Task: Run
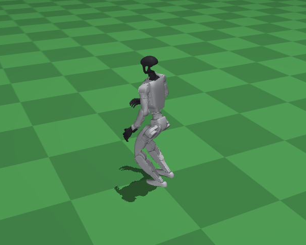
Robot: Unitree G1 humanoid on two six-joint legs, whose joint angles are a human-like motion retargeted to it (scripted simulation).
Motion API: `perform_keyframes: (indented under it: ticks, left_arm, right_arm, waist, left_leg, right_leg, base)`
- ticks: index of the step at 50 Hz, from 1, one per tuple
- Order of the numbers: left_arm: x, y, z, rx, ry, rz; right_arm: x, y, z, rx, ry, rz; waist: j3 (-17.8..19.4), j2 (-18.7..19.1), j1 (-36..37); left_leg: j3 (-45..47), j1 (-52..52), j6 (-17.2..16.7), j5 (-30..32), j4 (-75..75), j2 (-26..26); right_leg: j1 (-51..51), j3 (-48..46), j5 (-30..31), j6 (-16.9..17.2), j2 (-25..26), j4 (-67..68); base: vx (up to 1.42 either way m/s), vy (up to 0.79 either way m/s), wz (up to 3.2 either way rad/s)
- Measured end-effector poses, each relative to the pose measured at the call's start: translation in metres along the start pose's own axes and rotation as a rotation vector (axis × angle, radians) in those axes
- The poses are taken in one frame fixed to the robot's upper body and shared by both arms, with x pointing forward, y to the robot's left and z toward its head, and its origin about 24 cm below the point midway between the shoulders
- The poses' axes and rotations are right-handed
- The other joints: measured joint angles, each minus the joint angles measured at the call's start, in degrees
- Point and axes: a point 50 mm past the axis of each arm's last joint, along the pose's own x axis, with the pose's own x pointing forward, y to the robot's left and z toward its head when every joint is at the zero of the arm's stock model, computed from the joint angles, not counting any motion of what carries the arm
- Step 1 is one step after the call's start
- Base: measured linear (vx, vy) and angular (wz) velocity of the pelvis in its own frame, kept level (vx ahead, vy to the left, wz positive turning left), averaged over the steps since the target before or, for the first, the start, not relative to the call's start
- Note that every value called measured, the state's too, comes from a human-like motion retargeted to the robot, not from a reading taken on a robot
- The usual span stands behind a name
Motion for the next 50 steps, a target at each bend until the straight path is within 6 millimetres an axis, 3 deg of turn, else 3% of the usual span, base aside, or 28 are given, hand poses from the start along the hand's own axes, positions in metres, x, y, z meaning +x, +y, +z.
perform_keyframes:
  ticks: [4,8,10,13,15,17,20,22,25,27,30,33,35,38,41,43,45,47,48,50]
  left_arm:
    - [0.001,0.003,0.043,0.019,-0.205,-0.115]
    - [-0.006,0.017,0.095,0.101,-0.452,-0.202]
    - [-0.012,0.023,0.12,0.142,-0.567,-0.205]
    - [-0.02,0.036,0.154,0.194,-0.719,-0.17]
    - [-0.026,0.045,0.176,0.219,-0.806,-0.12]
    - [-0.026,0.05,0.183,0.212,-0.832,-0.065]
    - [-0.014,0.052,0.171,0.169,-0.748,0.0]
    - [-0.004,0.042,0.147,0.116,-0.627,-0.015]
    - [0.003,0.023,0.106,0.058,-0.461,-0.076]
    - [0.0,0.02,0.085,0.055,-0.394,-0.11]
    - [-0.007,0.016,0.065,0.064,-0.344,-0.155]
    - [-0.011,0.012,0.052,0.094,-0.311,-0.191]
    - [-0.013,0.007,0.046,0.105,-0.294,-0.206]
    - [-0.014,0.003,0.034,0.106,-0.241,-0.214]
    - [-0.012,-0.001,0.028,0.083,-0.201,-0.179]
    - [-0.007,-0.002,0.032,0.062,-0.191,-0.132]
    - [0.0,0.001,0.039,0.039,-0.189,-0.072]
    - [0.003,-0.008,0.049,-0.006,-0.209,-0.053]
    - [0.006,-0.003,0.054,-0.022,-0.224,-0.038]
    - [0.006,0.006,0.077,-0.077,-0.308,-0.04]
  right_arm:
    - [-0.039,0.019,-0.071,0.029,0.345,0.084]
    - [-0.085,0.024,-0.113,0.061,0.577,0.14]
    - [-0.104,0.026,-0.125,0.061,0.653,0.164]
    - [-0.126,0.027,-0.138,0.039,0.739,0.202]
    - [-0.129,0.025,-0.143,0.007,0.767,0.229]
    - [-0.128,0.025,-0.145,-0.038,0.776,0.249]
    - [-0.114,0.019,-0.144,-0.097,0.753,0.237]
    - [-0.1,0.017,-0.138,-0.094,0.714,0.195]
    - [-0.082,0.012,-0.125,-0.051,0.627,0.133]
    - [-0.072,0.007,-0.113,-0.017,0.554,0.1]
    - [-0.06,0.001,-0.093,0.024,0.435,0.074]
    - [-0.05,-0.003,-0.07,0.055,0.308,0.07]
    - [-0.048,-0.001,-0.061,0.067,0.255,0.068]
    - [-0.034,-0.002,-0.034,0.108,0.119,0.035]
    - [-0.026,0.0,-0.019,0.12,0.056,-0.001]
    - [-0.021,-0.001,-0.017,0.096,0.053,-0.034]
    - [-0.018,0.0,-0.023,0.056,0.091,-0.052]
    - [-0.024,0.011,-0.038,0.031,0.171,-0.043]
    - [-0.026,0.009,-0.045,0.012,0.206,-0.037]
    - [-0.027,0.002,-0.057,0.003,0.26,-0.034]
  waist:
    - [4.2,3.1,2.5]
    - [2.7,5.2,3.3]
    - [2.4,5.4,2.9]
    - [2.6,5.2,2.4]
    - [3.0,4.5,1.8]
    - [2.2,3.8,1.3]
    - [0.4,3.0,0.6]
    - [-1.2,2.7,0.1]
    - [0.6,2.8,0.8]
    - [3.0,2.8,2.0]
    - [1.3,3.5,2.7]
    - [-0.5,3.6,2.5]
    - [-0.4,3.5,2.3]
    - [0.0,4.1,1.8]
    - [1.4,4.1,1.1]
    - [2.1,3.0,-0.5]
    - [1.7,1.8,-2.2]
    - [-4.2,0.4,-5.2]
    - [-4.5,0.3,-5.5]
    - [-0.1,1.3,-4.2]
  left_leg:
    - [-1.2,12.1,-6.6,2.1,-2.7,1.8]
    - [-2.2,13.9,-10.9,9.7,-8.5,3.3]
    - [-2.3,12.8,-11.3,9.9,-7.1,3.5]
    - [-1.5,10.8,-10.0,3.9,-1.2,5.5]
    - [-0.9,7.5,-8.3,0.0,2.6,6.3]
    - [0.2,2.5,-6.3,0.0,3.4,7.8]
    - [1.1,-4.7,-3.7,0.0,6.0,9.5]
    - [1.4,-6.2,-3.4,0.0,5.4,9.4]
    - [2.3,1.9,-6.3,0.0,2.2,8.7]
    - [1.8,9.4,-9.4,3.0,-1.2,7.8]
    - [1.4,12.5,-13.2,14.9,-10.7,7.4]
    - [0.9,12.0,-14.7,21.0,-14.6,6.0]
    - [0.4,10.9,-14.0,20.7,-12.0,5.9]
    - [-0.1,9.7,-11.8,15.0,-7.6,6.0]
    - [0.0,8.1,-8.0,2.9,0.0,6.7]
    - [0.9,5.1,-4.5,0.0,0.6,5.6]
    - [1.9,0.6,-1.5,0.0,1.0,4.5]
    - [3.4,-6.1,0.3,0.0,0.0,2.0]
    - [2.9,-6.9,0.9,0.0,1.0,1.9]
    - [1.7,-2.2,-0.1,0.0,0.9,2.7]
  right_leg:
    - [13.3,-1.1,4.2,2.9,3.7,-6.1]
    - [15.9,-2.7,11.9,5.4,5.8,-14.4]
    - [15.2,-3.0,12.0,5.6,5.8,-14.1]
    - [13.2,-3.7,6.5,3.8,5.4,-10.4]
    - [10.2,-5.0,0.6,1.8,3.8,-6.7]
    - [5.0,-6.0,0.0,0.0,2.5,-6.2]
    - [-2.2,-6.9,0.0,-1.8,1.7,-3.5]
    - [-3.9,-7.0,0.0,-2.4,1.3,-3.1]
    - [3.8,-7.0,0.0,-1.0,1.4,-4.9]
    - [12.0,-6.8,4.3,1.5,2.2,-8.3]
    - [15.3,-6.2,17.4,5.2,4.0,-17.4]
    - [14.5,-5.4,22.6,7.2,4.3,-20.2]
    - [13.4,-4.7,22.3,7.2,4.6,-18.2]
    - [12.0,-3.2,19.2,6.4,6.2,-15.6]
    - [10.0,-2.3,7.6,3.2,6.9,-8.8]
    - [6.3,-2.5,0.8,0.7,4.5,-5.0]
    - [1.2,-2.3,0.0,-0.7,2.6,-3.0]
    - [-7.5,-1.4,0.0,-1.0,-0.2,-0.7]
    - [-8.0,-1.3,0.0,-1.1,-0.3,0.5]
    - [-2.0,-2.5,0.0,-1.0,0.6,-0.3]
  base:
    - [0.23,0.02,-0.44]
    - [0.05,-0.01,-0.07]
    - [-0.04,-0.04,0.32]
    - [-0.08,-0.04,0.36]
    - [-0.17,-0.06,0.38]
    - [-0.28,-0.05,0.24]
    - [-0.17,-0.03,0.18]
    - [0.02,-0.02,0.21]
    - [0.26,0.01,-0.06]
    - [0.32,0.02,-0.32]
    - [0.15,0.0,-0.19]
    - [0.02,-0.01,0.01]
    - [-0.05,-0.02,0.03]
    - [-0.03,0.0,0.0]
    - [-0.12,0.0,0.06]
    - [-0.28,-0.03,0.51]
    - [-0.28,-0.01,0.65]
    - [-0.09,0.02,0.81]
    - [-0.07,0.04,0.37]
    - [0.06,0.01,-0.1]
